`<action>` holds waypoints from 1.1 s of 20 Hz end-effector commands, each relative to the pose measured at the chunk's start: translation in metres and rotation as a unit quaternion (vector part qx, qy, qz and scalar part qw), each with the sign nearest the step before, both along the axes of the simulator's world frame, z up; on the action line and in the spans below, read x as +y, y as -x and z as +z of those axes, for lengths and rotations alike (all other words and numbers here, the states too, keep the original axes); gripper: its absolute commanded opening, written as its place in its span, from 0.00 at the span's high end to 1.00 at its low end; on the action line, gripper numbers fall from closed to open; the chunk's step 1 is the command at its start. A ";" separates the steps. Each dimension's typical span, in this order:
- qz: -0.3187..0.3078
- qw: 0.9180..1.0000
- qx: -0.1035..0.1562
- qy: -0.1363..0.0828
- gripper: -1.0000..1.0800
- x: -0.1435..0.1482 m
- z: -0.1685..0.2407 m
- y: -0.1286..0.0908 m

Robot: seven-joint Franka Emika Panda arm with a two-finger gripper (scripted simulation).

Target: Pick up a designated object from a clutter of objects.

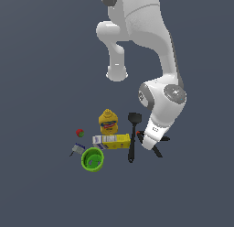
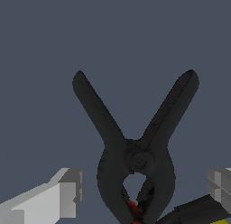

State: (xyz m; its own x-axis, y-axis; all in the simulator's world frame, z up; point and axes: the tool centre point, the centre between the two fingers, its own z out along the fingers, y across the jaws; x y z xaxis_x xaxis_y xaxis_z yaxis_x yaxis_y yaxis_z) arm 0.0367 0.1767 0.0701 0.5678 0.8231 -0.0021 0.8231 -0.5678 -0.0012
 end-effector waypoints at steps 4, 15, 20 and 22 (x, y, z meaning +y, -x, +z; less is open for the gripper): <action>0.000 1.000 0.000 0.000 0.04 0.000 -0.005 0.000; 0.003 1.000 -0.001 0.000 0.04 0.000 -0.049 0.000; 0.003 1.000 -0.001 0.000 1.00 0.001 -0.051 0.000; 0.003 1.000 -0.001 0.000 1.00 0.001 -0.051 0.000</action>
State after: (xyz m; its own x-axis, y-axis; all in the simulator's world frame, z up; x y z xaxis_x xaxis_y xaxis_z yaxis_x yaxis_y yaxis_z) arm 0.0374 0.1765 0.0204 0.5638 0.8259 -0.0001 0.8259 -0.5638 0.0010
